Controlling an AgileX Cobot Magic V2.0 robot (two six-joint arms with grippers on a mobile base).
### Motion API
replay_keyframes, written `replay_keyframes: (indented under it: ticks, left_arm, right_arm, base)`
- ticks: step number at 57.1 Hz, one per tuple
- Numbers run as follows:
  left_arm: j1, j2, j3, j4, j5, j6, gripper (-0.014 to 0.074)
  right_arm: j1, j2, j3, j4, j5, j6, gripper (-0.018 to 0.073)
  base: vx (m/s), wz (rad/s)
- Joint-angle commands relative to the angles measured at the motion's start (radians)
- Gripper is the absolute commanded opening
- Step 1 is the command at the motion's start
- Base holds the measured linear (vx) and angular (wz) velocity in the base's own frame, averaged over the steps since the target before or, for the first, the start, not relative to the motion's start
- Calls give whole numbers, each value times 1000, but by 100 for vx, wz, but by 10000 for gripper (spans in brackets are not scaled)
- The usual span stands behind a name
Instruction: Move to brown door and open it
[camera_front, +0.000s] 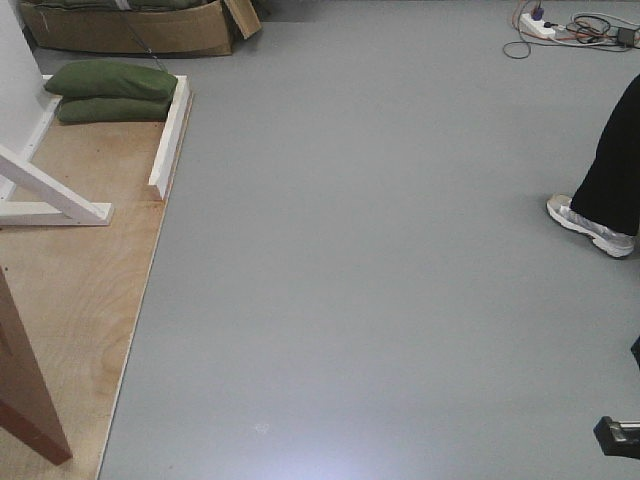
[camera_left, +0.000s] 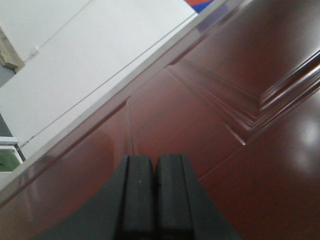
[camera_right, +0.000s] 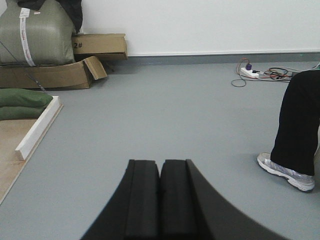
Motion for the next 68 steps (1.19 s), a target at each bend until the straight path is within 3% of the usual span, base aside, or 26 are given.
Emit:
replay_keyframes:
  ticks: [1, 10, 29, 39, 47, 68]
  left_arm:
    - [-43, -47, -28, -37, -45, 3, -3]
    - [-123, -47, -28, -37, -38, 36, -3]
    - [-366, -34, -28, -36, -35, 182, -3]
    - [-451, -24, -28, -36, -33, 187, -3]
    - [-487, -24, -28, -36, -31, 186, -3]
    - [-490, -24, -28, -36, -31, 186, -3]
  right_arm:
    - [-5, -11, 6, 0, -83, -6, 0]
    - [-5, -11, 6, 0, -83, -6, 0]
    - [-5, -11, 6, 0, -83, -6, 0]
    - [-5, -11, 6, 0, -83, -6, 0]
    - [-5, -11, 6, 0, -83, -6, 0]
    - [-5, -11, 6, 0, -83, -6, 0]
  base:
    - [0, 0]
    - [0, 0]
    - [0, 0]
    - [0, 0]
    - [0, 0]
    - [0, 0]
